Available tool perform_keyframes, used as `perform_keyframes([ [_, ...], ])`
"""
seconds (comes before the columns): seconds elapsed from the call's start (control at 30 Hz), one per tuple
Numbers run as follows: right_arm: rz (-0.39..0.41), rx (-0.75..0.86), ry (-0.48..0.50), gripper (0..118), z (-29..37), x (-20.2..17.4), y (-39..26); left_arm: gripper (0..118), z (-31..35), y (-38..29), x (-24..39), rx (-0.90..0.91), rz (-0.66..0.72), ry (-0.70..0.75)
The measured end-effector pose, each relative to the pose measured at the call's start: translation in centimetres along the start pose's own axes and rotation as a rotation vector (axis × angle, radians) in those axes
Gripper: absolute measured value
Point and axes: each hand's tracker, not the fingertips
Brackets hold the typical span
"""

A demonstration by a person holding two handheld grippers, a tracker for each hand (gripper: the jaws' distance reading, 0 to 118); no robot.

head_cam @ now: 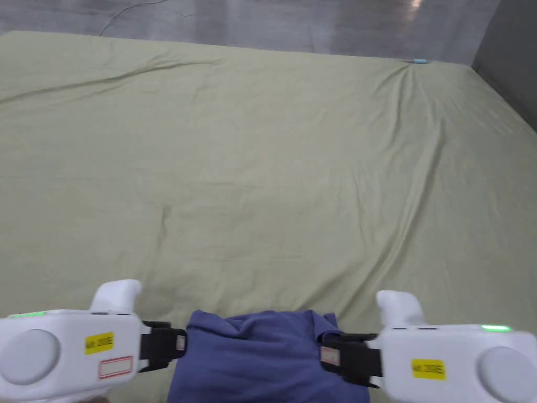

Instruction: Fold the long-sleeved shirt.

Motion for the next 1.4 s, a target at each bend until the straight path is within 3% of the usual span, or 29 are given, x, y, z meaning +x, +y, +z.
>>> perform_keyframes([
  [0.1, 0.050, -0.071, -0.124, 0, -3.6, -0.3, 0.6, 0, 0.6, -0.7, -1.0, 0.003, 0.032, -0.001],
  [0.23, 0.042, -0.135, -0.287, 0, -6.7, 2.3, 0.2, 0, 0.0, -1.7, -1.1, -0.009, 0.049, 0.014],
  [0.47, 0.093, -0.148, -0.265, 0, -7.7, 3.3, 0.3, 0, -2.0, -1.3, -1.9, -0.018, 0.085, 0.002],
  [0.57, 0.078, -0.144, -0.242, 0, -7.6, 3.9, 0.3, 0, -2.9, -0.9, -2.3, -0.019, 0.098, -0.022],
  [0.6, 0.062, -0.141, -0.223, 0, -7.5, 4.3, 0.3, 12, -3.4, -0.8, -2.5, -0.029, 0.122, -0.066],
  [0.67, 0.024, -0.132, -0.185, 0, -7.3, 5.1, 0.2, 99, -4.7, -0.6, -3.1, -0.047, 0.151, -0.143],
  [0.7, 0.009, -0.128, -0.169, 0, -7.2, 5.4, 0.1, 118, -5.7, -0.6, -3.4, -0.091, 0.167, -0.187],
  [0.87, -0.023, -0.121, -0.114, 0, -6.9, 6.6, 0.0, 117, -10.2, -0.7, -4.8, -0.249, 0.290, -0.315],
  [1.03, -0.107, -0.118, -0.019, 0, -6.8, 8.4, 0.0, 118, -10.9, 0.0, -6.5, -0.236, 0.348, -0.490],
  [1.17, -0.161, -0.109, 0.032, 0, -6.7, 9.5, -0.3, 117, -13.5, -0.5, -7.9, -0.266, 0.504, -0.644],
  [1.27, -0.172, -0.107, 0.035, 0, -6.8, 9.4, -0.3, 107, -14.8, -0.6, -5.5, -0.282, 0.445, -0.679],
  [1.3, -0.166, -0.106, 0.029, 0, -6.7, 9.2, -0.3, 87, -15.5, -0.8, -4.6, -0.302, 0.416, -0.649],
  [1.33, -0.161, -0.107, 0.021, 0, -6.7, 9.0, -0.2, 16, -16.4, -1.2, -3.7, -0.328, 0.380, -0.529],
  [1.37, -0.158, -0.108, 0.017, 0, -6.7, 8.8, -0.2, 6, -16.7, -1.6, -3.4, -0.353, 0.356, -0.455],
  [1.4, -0.152, -0.111, 0.009, 0, -6.7, 8.7, -0.1, 6, -17.1, -1.7, -3.6, -0.370, 0.385, -0.509],
])
